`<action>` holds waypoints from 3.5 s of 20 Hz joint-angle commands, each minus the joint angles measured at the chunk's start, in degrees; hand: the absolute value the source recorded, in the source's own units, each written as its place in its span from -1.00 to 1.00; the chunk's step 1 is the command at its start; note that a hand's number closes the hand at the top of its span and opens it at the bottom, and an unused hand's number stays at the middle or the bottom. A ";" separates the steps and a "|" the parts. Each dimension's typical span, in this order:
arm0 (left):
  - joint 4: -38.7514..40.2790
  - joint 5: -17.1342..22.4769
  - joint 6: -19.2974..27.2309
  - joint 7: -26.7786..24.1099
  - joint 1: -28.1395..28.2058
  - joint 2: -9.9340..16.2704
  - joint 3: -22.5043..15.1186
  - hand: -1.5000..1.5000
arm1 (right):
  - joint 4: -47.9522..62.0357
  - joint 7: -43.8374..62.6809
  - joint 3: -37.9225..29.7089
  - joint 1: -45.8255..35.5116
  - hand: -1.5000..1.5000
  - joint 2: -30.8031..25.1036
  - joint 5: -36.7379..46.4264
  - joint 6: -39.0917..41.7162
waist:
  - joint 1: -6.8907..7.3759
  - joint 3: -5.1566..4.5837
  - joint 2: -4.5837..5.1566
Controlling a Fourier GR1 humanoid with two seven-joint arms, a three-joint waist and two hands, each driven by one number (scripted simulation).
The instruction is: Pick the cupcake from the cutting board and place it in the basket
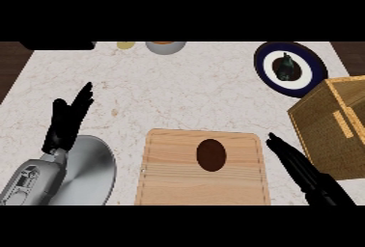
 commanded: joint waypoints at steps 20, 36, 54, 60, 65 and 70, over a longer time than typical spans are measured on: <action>1.67 -8.83 -5.31 -2.72 2.06 -7.68 5.57 0.00 | 27.47 -11.34 2.71 -7.54 -1.00 19.81 14.06 -4.92 | 0.15 0.01 0.08; -5.90 -12.71 -7.36 3.39 3.12 -9.77 9.42 0.00 | 37.57 -13.74 1.76 -10.23 -1.00 26.55 18.84 -5.75 | 0.22 0.02 0.02; -7.07 -13.93 -10.40 3.56 3.38 -9.96 13.66 0.00 | 47.38 -16.38 -0.30 -16.44 1.00 27.19 18.92 -4.26 | 0.28 0.02 0.04; -6.27 -14.00 -11.27 4.05 2.33 -10.93 12.92 0.00 | 55.36 -19.64 -1.49 -22.21 1.00 27.71 25.16 -11.23 | 0.38 0.02 0.08; -3.84 -12.87 -12.56 2.21 1.37 -9.06 15.69 0.00 | 50.46 -12.18 0.32 -21.94 1.00 26.54 30.84 -8.68 | 0.19 -0.01 0.06; -5.06 -14.00 -11.98 2.67 2.76 -9.88 14.05 0.00 | 55.68 5.31 3.64 -23.72 1.00 24.61 42.71 1.24 | 0.42 -0.23 0.01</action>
